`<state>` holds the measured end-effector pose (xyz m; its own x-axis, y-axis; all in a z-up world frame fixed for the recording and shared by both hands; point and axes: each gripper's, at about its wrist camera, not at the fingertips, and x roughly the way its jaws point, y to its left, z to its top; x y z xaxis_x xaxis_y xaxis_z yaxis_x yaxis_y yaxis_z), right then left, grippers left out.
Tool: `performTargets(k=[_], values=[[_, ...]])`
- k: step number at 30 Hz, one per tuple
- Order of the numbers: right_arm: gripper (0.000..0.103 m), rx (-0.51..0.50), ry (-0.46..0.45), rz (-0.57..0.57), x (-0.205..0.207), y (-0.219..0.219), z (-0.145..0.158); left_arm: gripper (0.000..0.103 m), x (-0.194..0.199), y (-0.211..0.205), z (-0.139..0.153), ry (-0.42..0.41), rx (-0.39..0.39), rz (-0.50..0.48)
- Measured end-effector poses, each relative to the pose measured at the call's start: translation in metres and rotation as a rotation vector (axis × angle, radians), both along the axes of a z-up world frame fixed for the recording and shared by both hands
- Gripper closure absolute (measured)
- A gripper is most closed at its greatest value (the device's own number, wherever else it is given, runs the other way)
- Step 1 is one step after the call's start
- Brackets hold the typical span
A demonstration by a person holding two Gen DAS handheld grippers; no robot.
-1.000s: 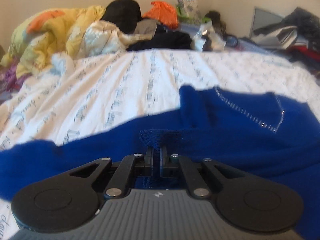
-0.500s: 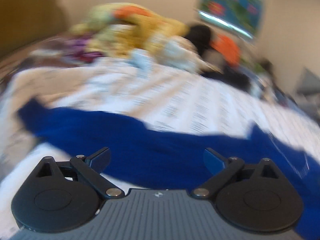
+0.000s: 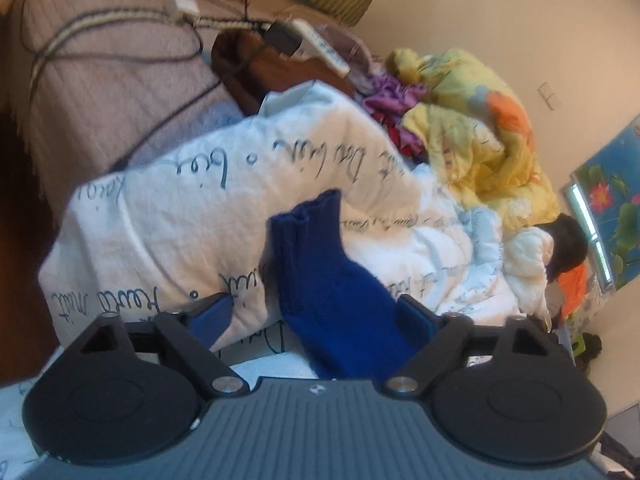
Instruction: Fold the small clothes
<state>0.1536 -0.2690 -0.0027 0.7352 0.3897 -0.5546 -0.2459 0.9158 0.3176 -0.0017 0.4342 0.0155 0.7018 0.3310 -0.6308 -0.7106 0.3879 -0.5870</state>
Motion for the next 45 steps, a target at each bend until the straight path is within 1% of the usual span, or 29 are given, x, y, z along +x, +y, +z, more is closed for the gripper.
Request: performTargets(k=[1, 2, 3, 4, 5, 7, 10, 12, 13, 16, 18, 19, 21, 23, 27, 29, 30, 32, 34, 35, 36, 37, 38, 39, 40, 41, 42, 43, 45], values=[[0.035, 0.002, -0.001, -0.002, -0.001, 0.0, 0.0, 0.035, 0.003, 0.002, -0.003, 0.014, -0.001, -0.005], [0.035, 0.0, -0.002, -0.003, -0.001, 0.0, 0.0, 0.046, 0.006, 0.003, -0.006, 0.027, 0.005, -0.012], [0.035, -0.003, -0.003, -0.003, -0.001, 0.001, 0.0, 0.069, 0.009, 0.004, -0.007, 0.043, 0.011, -0.034], [0.035, -0.006, -0.004, -0.003, -0.002, 0.002, 0.0, 0.098, 0.012, 0.004, -0.008, 0.062, 0.018, -0.052], [0.035, -0.009, -0.005, -0.004, -0.002, 0.002, 0.0, 0.1, 0.014, 0.003, -0.007, 0.08, 0.032, -0.059], [0.035, -0.01, -0.005, -0.004, -0.002, 0.003, 0.0, 0.101, 0.014, -0.007, 0.005, 0.097, 0.113, -0.049], [0.035, 0.007, -0.004, -0.007, -0.002, 0.001, 0.0, 0.101, 0.017, -0.03, 0.04, 0.107, 0.276, -0.071], [0.035, 0.011, -0.003, -0.01, -0.003, 0.001, -0.001, 0.101, 0.022, -0.046, 0.073, 0.075, 0.39, -0.087], [0.035, 0.01, -0.003, -0.01, -0.003, 0.001, -0.001, 0.101, 0.025, -0.049, 0.09, 0.059, 0.431, -0.084], [0.035, 0.017, -0.003, -0.006, -0.003, 0.0, -0.001, 0.101, 0.035, -0.044, 0.139, 0.01, 0.491, -0.075], [0.035, 0.035, 0.0, -0.006, -0.003, -0.003, -0.001, 0.101, 0.045, -0.046, 0.161, 0.024, 0.55, -0.083], [0.035, 0.048, 0.001, -0.006, -0.002, -0.005, -0.002, 0.101, 0.048, -0.048, 0.167, 0.031, 0.563, -0.088], [0.035, 0.079, 0.007, -0.006, -0.001, -0.009, -0.002, 0.101, 0.054, -0.053, 0.17, 0.044, 0.565, -0.102], [0.035, 0.107, 0.013, -0.006, 0.0, -0.013, -0.003, 0.101, 0.057, -0.063, 0.165, 0.057, 0.579, -0.113], [0.035, 0.126, 0.017, -0.005, 0.0, -0.015, -0.004, 0.101, 0.066, -0.097, 0.161, 0.037, 0.607, -0.164], [0.035, 0.122, 0.016, -0.007, -0.001, -0.015, -0.003, 0.101, 0.074, -0.133, 0.165, 0.003, 0.644, -0.236], [0.035, 0.123, 0.017, -0.008, -0.001, -0.016, -0.003, 0.101, 0.078, -0.157, 0.167, -0.023, 0.656, -0.294], [0.035, 0.13, 0.024, -0.005, 0.001, -0.017, -0.003, 0.101, 0.087, -0.22, 0.166, -0.099, 0.691, -0.467], [0.035, 0.166, 0.058, -0.014, 0.004, -0.021, 0.0, 0.1, 0.095, -0.29, 0.156, -0.16, 0.724, -0.665], [0.035, 0.195, 0.09, -0.028, 0.006, -0.024, 0.002, 0.1, 0.098, -0.326, 0.144, -0.196, 0.7, -0.788], [0.034, 0.233, 0.127, -0.05, 0.008, -0.029, 0.006, 0.096, 0.101, -0.356, 0.129, -0.22, 0.648, -0.904], [0.033, 0.278, 0.155, -0.069, 0.008, -0.033, 0.01, 0.072, 0.106, -0.385, 0.11, -0.215, 0.593, -1.026], [0.033, 0.32, 0.162, -0.073, 0.006, -0.036, 0.014, 0.049, 0.112, -0.412, 0.088, -0.188, 0.534, -1.165], [0.033, 0.362, 0.156, -0.056, 0.003, -0.038, 0.018, 0.014, 0.115, -0.434, 0.067, -0.148, 0.497, -1.26], [0.03, 0.387, 0.155, -0.036, 0.001, -0.039, 0.022, 0.006, 0.113, -0.449, 0.051, -0.109, 0.495, -1.282], [0.027, 0.402, 0.167, -0.017, 0.0, -0.039, 0.026, 0.008, 0.107, -0.458, 0.038, -0.094, 0.512, -1.299], [0.027, 0.414, 0.187, 0.0, 0.0, -0.038, 0.028, 0.009, 0.101, -0.461, 0.033, -0.091, 0.521, -1.313], [0.027, 0.435, 0.213, 0.02, 0.0, -0.039, 0.03, 0.007, 0.093, -0.458, 0.03, -0.104, 0.519, -1.313], [0.027, 0.482, 0.272, 0.049, 0.001, -0.039, 0.03, 0.002, 0.075, -0.443, 0.031, -0.159, 0.525, -1.275]])
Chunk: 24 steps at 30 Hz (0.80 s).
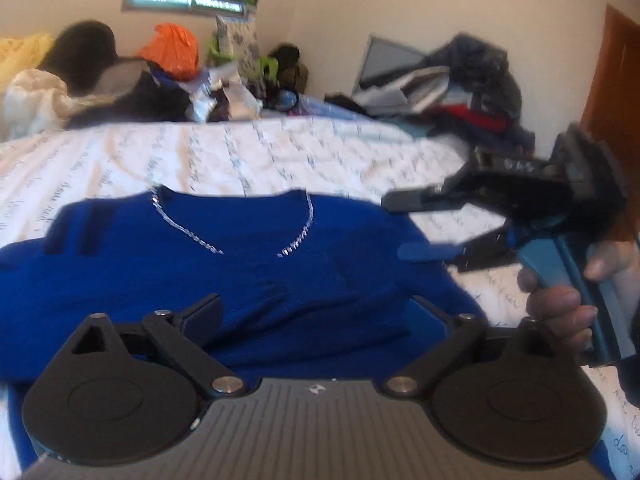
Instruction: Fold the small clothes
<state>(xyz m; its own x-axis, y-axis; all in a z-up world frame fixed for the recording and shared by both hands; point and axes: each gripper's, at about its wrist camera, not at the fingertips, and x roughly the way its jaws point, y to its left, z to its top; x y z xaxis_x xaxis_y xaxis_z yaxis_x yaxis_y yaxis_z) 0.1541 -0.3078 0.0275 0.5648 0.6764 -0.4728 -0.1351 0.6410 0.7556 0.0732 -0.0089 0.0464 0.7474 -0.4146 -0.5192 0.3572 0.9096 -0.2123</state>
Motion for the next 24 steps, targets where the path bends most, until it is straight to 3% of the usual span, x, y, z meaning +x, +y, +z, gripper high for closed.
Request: performTargets(k=[3, 9, 13, 14, 15, 16, 18, 21, 24], values=[[0.027, 0.025, 0.061, 0.067, -0.001, 0.014, -0.003, 0.0, -0.017, 0.012, -0.002, -0.027, 0.002, 0.062], [0.027, -0.167, 0.129, 0.125, 0.013, 0.065, -0.011, 0.0, -0.026, 0.045, 0.004, 0.036, 0.025, 0.185], [0.029, -0.164, 0.148, 0.123, 0.027, 0.077, -0.015, 0.0, -0.034, 0.068, 0.005, 0.088, 0.027, 0.245], [0.053, -0.192, 0.146, 0.124, 0.03, 0.081, -0.014, 0.0, -0.035, 0.073, 0.005, 0.093, 0.022, 0.258], [0.09, -0.267, 0.15, 0.131, 0.034, 0.088, -0.014, 0.0, -0.038, 0.078, 0.005, 0.095, 0.022, 0.27], [0.095, -0.325, 0.141, 0.139, 0.035, 0.095, -0.014, 0.0, -0.038, 0.081, 0.004, 0.094, 0.027, 0.284], [0.096, -0.335, 0.128, 0.155, 0.039, 0.101, -0.009, 0.0, -0.036, 0.086, 0.003, 0.097, 0.03, 0.316], [0.098, -0.222, 0.018, 0.186, 0.035, 0.098, 0.024, 0.0, -0.034, 0.098, 0.008, 0.098, 0.0, 0.338], [0.098, -0.17, -0.133, 0.214, 0.021, 0.079, 0.079, 0.0, -0.034, 0.109, 0.016, 0.06, -0.003, 0.354]])
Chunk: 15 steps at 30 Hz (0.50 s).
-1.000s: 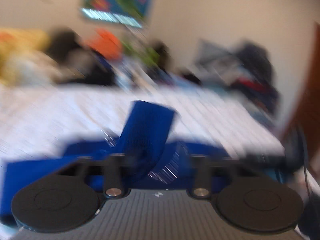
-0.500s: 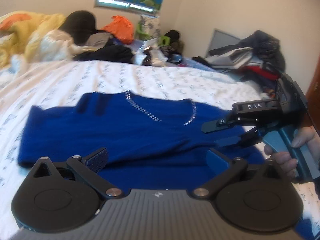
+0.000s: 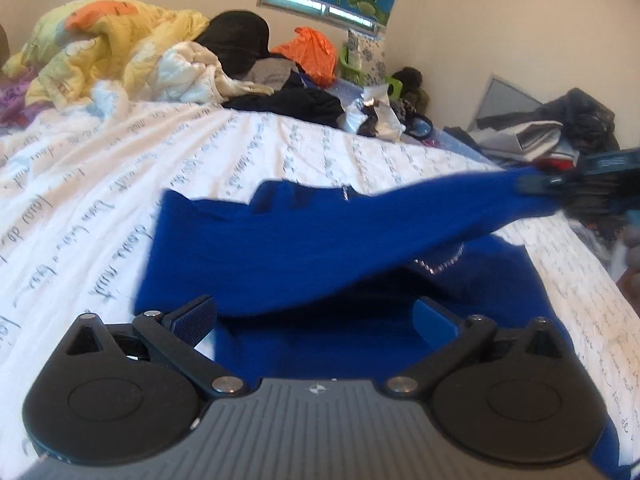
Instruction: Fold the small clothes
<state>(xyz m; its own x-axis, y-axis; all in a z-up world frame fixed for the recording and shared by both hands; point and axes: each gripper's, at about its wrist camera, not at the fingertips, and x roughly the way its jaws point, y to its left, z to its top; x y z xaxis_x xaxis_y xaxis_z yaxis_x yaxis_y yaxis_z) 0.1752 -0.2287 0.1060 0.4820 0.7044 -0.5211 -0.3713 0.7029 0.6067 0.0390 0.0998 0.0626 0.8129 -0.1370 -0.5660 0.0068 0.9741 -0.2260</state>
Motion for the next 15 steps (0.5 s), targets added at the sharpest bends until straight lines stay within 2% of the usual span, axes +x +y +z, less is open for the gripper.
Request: performTargets(k=[2, 3, 5, 8, 9, 11, 14, 15], values=[[0.098, -0.029, -0.06, -0.037, -0.005, -0.03, 0.018, 0.0, 0.001, 0.009, 0.004, -0.024, 0.009, 0.016], [0.098, -0.07, -0.06, -0.066, -0.003, -0.048, 0.015, 0.0, 0.004, 0.013, 0.005, -0.028, 0.009, 0.025], [0.098, -0.173, 0.004, -0.155, 0.007, -0.082, -0.011, 0.0, 0.015, 0.021, 0.003, -0.015, -0.007, 0.044], [0.098, -0.282, 0.157, -0.247, 0.02, -0.117, -0.077, 0.0, 0.045, 0.032, -0.011, 0.06, -0.07, 0.046], [0.099, -0.285, 0.174, -0.25, 0.018, -0.121, -0.092, 0.0, 0.057, 0.035, -0.017, 0.1, -0.082, 0.06], [0.099, -0.204, 0.168, -0.272, 0.01, -0.128, -0.096, 0.0, 0.078, 0.039, -0.027, 0.16, -0.089, 0.08], [0.098, -0.21, 0.158, -0.265, 0.006, -0.131, -0.093, 0.006, 0.103, 0.037, -0.031, 0.186, -0.031, 0.111], [0.098, -0.221, 0.159, -0.26, 0.008, -0.128, -0.091, 0.011, 0.11, 0.036, -0.031, 0.192, -0.017, 0.109]])
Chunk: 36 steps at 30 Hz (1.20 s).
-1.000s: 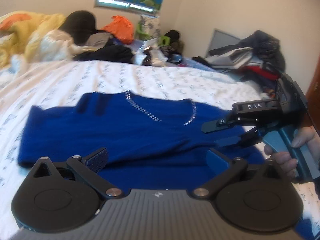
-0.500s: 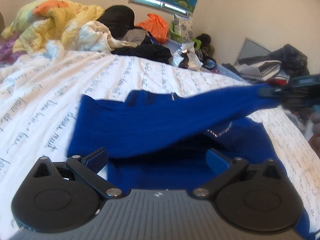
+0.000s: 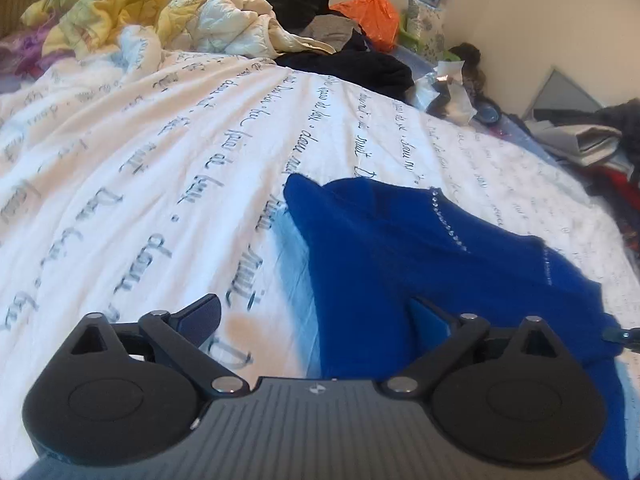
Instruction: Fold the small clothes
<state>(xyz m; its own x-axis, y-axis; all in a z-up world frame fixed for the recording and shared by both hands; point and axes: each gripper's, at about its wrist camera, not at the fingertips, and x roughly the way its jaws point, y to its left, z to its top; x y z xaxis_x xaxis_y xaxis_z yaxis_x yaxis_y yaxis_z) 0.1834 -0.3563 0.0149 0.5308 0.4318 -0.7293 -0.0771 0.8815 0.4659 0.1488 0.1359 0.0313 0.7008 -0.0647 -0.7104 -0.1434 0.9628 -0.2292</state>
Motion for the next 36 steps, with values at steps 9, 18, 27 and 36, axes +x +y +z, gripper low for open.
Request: performTargets(k=[9, 18, 27, 36], values=[[0.094, -0.135, -0.039, -0.078, 0.008, 0.018, 0.017, 0.03, 0.017, -0.02, -0.009, 0.059, 0.134, -0.033], [0.092, -0.415, -0.196, 0.049, 0.012, 0.101, 0.016, 0.014, 0.02, -0.018, -0.013, 0.065, 0.146, -0.045], [0.07, -0.331, -0.188, -0.054, 0.01, 0.064, 0.011, 0.01, 0.025, -0.017, -0.013, 0.062, 0.133, -0.05], [0.017, -0.235, -0.127, -0.072, 0.022, 0.037, -0.004, 0.014, 0.04, -0.003, -0.012, 0.035, 0.034, -0.032]])
